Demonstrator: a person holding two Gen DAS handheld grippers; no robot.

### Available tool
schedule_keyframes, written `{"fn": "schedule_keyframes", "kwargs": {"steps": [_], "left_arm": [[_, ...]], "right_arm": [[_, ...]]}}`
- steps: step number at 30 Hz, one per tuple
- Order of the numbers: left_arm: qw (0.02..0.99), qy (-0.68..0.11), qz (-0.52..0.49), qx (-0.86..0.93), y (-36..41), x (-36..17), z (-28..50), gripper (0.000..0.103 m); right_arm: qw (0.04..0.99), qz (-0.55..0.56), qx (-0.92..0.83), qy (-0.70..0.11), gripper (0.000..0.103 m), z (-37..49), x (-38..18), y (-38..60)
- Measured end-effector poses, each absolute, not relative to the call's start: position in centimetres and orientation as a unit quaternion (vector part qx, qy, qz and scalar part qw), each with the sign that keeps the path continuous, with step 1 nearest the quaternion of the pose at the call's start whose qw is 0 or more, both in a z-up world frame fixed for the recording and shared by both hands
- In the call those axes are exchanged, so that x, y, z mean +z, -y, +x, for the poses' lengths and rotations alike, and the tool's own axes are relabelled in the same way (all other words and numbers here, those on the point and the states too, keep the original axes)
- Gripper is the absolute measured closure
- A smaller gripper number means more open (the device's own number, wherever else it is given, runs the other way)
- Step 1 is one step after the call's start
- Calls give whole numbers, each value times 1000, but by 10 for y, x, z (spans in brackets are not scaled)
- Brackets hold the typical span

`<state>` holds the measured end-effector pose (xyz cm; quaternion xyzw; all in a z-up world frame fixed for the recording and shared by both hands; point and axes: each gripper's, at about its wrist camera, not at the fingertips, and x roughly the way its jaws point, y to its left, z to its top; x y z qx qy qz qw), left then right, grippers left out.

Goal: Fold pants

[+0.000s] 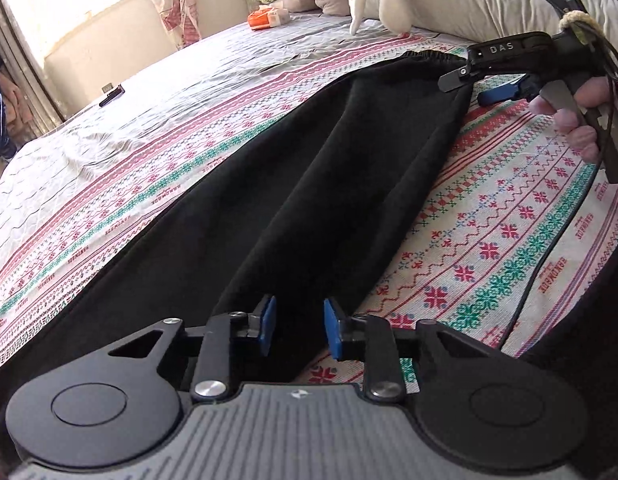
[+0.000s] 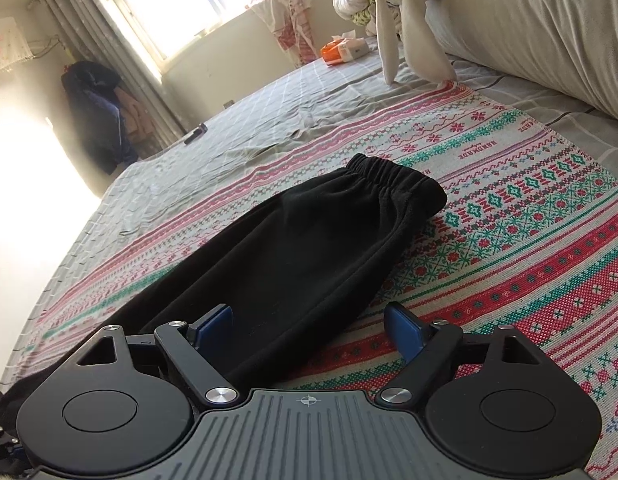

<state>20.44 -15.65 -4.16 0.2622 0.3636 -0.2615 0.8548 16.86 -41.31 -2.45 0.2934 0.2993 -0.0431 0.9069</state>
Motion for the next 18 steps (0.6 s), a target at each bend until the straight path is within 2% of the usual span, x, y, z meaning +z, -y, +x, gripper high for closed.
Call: {"fn": "schedule_keyframes", "kwargs": {"steps": [6,9,10,11,13,14,18], "left_arm": [[844,-382,278,-255,150,-51,208,68],[846,-388,266,-252,148,-50,212,69],[846,-391,263,-251,148,-50,212,78],[844,-393,264,-251,149,-50,212,91],[845,-384,275,-250,151,-50,209,92],[850,-378,269,-250,150,-47,207,92],[874,-348,211,-265,135,-20,196,92]], "right_arm": [[910,311,-48,-269,22,166,-30,420],[915,310,-56,-252,30,166,-34,422],[916,308,-60,-249,38,167,-35,421],[918,303,-64,-248,55,168,-35,421],[919,289,-73,-256,83,172,-37,419],[920,284,-81,-256,91,171,-37,418],[924,300,-79,-224,97,160,-27,427]]}}
